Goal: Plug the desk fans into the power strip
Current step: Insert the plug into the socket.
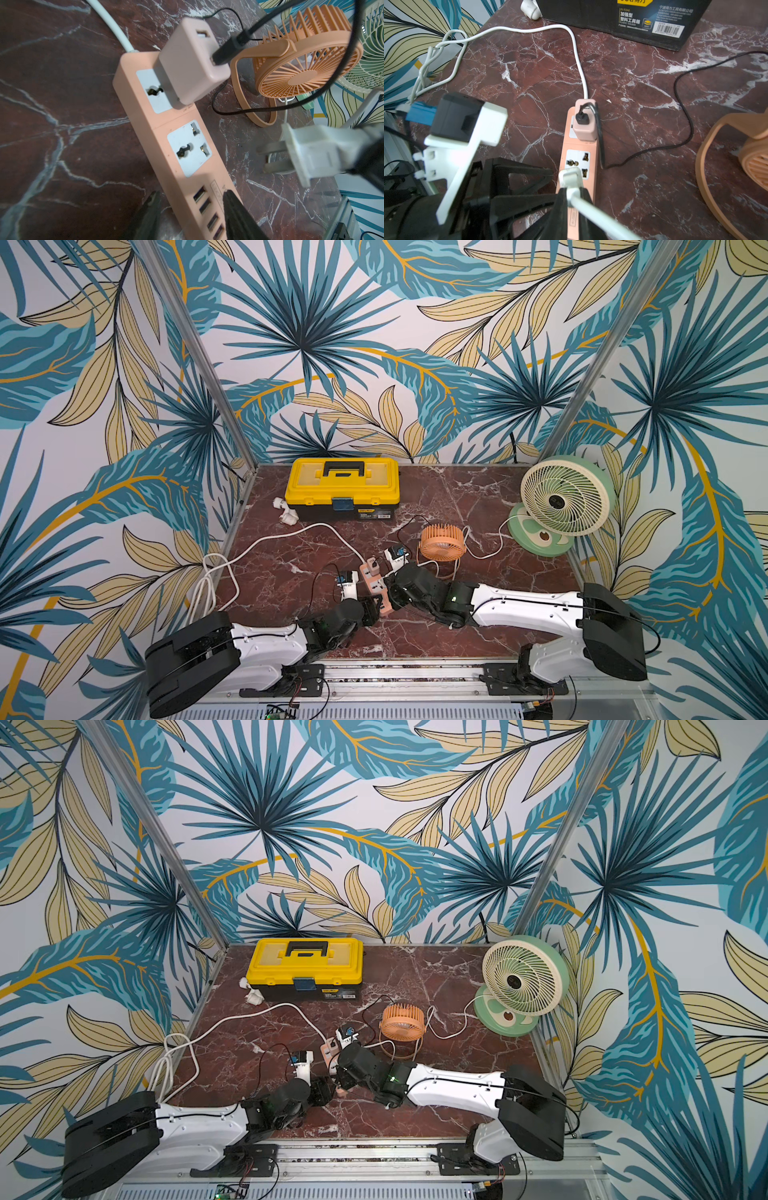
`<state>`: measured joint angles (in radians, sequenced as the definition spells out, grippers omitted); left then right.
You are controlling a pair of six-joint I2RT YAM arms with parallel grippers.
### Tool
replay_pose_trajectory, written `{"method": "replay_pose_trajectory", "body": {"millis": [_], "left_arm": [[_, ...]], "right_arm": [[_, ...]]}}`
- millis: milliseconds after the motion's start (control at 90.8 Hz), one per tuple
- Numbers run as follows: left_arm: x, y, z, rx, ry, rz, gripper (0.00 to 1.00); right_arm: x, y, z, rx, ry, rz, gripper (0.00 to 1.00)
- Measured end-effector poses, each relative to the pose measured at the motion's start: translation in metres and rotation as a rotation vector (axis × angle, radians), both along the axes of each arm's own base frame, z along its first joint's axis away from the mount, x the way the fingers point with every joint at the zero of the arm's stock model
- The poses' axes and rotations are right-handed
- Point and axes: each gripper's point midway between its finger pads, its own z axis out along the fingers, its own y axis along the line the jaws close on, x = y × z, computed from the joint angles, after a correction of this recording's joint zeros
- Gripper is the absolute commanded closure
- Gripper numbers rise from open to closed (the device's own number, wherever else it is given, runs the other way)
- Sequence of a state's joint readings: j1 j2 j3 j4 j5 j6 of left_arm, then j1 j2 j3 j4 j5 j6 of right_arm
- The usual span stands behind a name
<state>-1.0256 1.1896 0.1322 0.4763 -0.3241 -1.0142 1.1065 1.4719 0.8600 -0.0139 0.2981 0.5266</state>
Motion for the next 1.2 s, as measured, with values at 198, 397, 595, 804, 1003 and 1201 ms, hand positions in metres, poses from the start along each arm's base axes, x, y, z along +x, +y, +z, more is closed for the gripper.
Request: {"method": "replay_pose_trajectory", "body": {"millis": [198,397,595,804,1003,1201], "left_arm": [[0.001,-0.005,0.003,-0.022,-0.011,-0.012,0.55],[0.000,-0.002,0.005,-0.023,-0.009,-0.001,0.52],[0.001,0.004,0.015,-0.050,-0.018,0.029,0.48],[-0.003,0.007,-0.005,0.018,0.027,0.016,0.55],[-0.002,0.002,-0.009,0.030,0.044,0.009,0.60],[-0.003,0.005,-0.007,0.031,0.045,0.014,0.61]], "right_arm": [[0.009,0.001,-0.001,-0.009,0.013,-0.006,1.00],[0.015,0.003,-0.005,-0.043,0.019,-0.009,1.00],[0.016,0.004,-0.018,-0.097,0.033,0.002,1.00],[0.017,0.004,-0.021,-0.121,0.036,0.006,1.00],[0.018,0.006,-0.019,-0.117,0.032,0.004,1.00],[0.020,0.007,-0.025,-0.131,0.038,0.001,1.00]]}}
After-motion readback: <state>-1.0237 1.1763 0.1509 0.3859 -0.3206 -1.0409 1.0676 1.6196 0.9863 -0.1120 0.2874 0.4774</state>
